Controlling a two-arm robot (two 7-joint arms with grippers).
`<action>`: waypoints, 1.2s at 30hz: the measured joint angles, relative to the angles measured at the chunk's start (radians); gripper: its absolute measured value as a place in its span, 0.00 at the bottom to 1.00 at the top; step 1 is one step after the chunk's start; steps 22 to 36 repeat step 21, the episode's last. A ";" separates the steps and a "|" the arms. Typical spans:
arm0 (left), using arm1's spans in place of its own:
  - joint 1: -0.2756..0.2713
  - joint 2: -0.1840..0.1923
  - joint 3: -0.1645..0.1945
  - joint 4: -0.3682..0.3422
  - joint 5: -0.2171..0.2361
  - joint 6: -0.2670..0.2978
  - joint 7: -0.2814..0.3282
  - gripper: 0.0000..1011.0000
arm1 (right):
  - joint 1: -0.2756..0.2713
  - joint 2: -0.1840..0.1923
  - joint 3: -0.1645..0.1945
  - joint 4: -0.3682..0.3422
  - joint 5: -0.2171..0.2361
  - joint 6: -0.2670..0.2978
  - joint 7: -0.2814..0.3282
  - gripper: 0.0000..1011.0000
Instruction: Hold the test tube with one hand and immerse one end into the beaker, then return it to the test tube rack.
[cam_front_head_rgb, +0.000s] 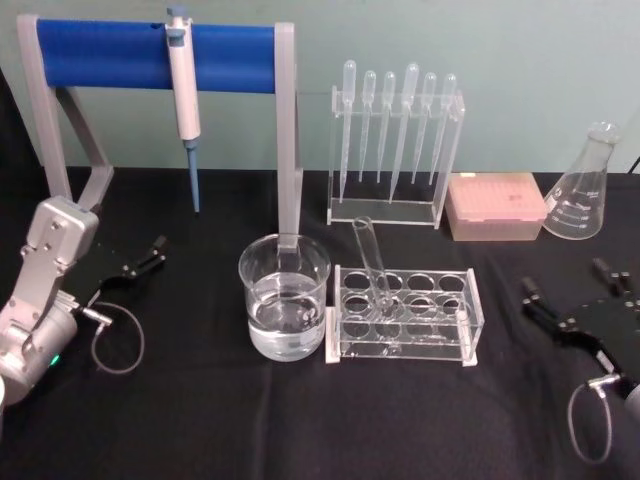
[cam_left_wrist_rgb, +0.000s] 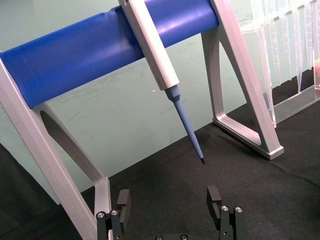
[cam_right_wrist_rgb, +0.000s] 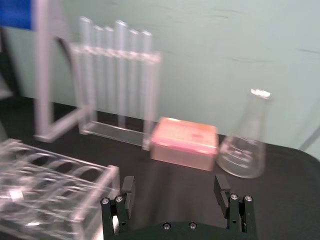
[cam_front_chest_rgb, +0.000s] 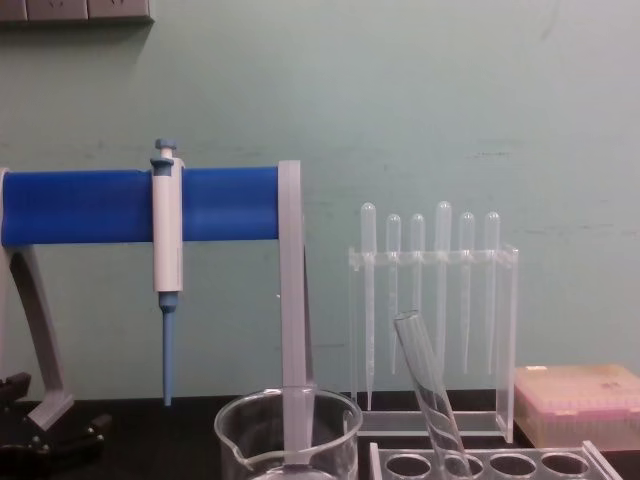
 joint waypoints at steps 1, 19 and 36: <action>0.000 0.000 0.000 0.000 0.000 0.000 0.000 0.99 | 0.005 -0.008 0.001 0.018 -0.012 -0.012 -0.011 0.99; 0.000 0.000 0.000 0.000 0.000 0.000 0.000 0.99 | 0.054 -0.056 -0.018 0.150 -0.066 -0.076 -0.036 0.99; 0.000 0.000 0.000 0.000 0.000 0.000 0.000 0.99 | 0.053 -0.056 -0.018 0.149 -0.065 -0.075 -0.036 0.99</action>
